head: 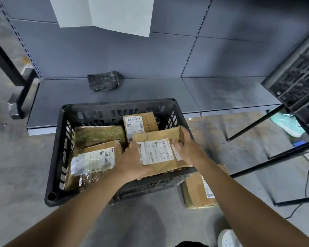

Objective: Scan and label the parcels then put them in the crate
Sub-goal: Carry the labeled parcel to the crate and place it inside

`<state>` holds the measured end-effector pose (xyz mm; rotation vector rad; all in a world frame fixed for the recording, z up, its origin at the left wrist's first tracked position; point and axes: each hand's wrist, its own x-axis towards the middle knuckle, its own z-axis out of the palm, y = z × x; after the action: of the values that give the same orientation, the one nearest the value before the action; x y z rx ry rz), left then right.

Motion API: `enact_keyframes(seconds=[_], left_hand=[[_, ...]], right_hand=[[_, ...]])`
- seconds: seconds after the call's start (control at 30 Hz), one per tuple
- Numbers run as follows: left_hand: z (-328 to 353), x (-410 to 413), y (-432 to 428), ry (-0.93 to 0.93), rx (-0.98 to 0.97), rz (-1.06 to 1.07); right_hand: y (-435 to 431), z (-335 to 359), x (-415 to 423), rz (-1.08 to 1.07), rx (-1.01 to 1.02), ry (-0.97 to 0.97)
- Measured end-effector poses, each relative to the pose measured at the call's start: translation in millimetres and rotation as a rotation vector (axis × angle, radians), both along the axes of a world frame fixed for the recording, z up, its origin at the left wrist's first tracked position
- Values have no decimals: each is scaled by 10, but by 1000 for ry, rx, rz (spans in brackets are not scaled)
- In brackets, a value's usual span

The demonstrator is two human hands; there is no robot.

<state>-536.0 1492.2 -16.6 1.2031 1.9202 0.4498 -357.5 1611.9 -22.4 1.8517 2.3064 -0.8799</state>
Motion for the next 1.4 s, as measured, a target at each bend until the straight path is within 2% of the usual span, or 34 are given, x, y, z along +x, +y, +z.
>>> enact_keyframes(seconds=[0.1,0.2,0.4,0.5,0.67,0.7,0.8,0.87,1.1,1.2,1.3,1.4], left_hand=[[103,-62,84,-75,33,58],[227,-94,240,-53,95,95],[116,-194,193,-67,-54,119],[38,-160,139,-129,-40,46],[-123,-53,70,-9,-1,-89],[-163,-38,49,58,-3,-122],[-288,20,0,438,-34,-246],[-330,30,14,569,-27,-271],[-478,-87,166,574,-140,-377],[-453,-58,164,580,-82,-348],[-237,-95,79,524,-82,-287],[282,-72,-86,516,-141,-275]], right_hand=[[61,22,-2,15,4,8],[182,25,-19,0,-13,23],[217,-70,-188,108,11,-151],[149,-201,-182,62,48,-122],[44,-380,-21,62,68,-108],[13,-397,-17,81,65,-134],[-80,-480,-32,162,32,-223],[-85,-507,-36,172,-17,-251],[2,-545,-35,154,-119,-262],[-8,-505,-35,140,-104,-234],[-115,-249,-27,132,-78,-220],[-277,237,-14,149,-74,-184]])
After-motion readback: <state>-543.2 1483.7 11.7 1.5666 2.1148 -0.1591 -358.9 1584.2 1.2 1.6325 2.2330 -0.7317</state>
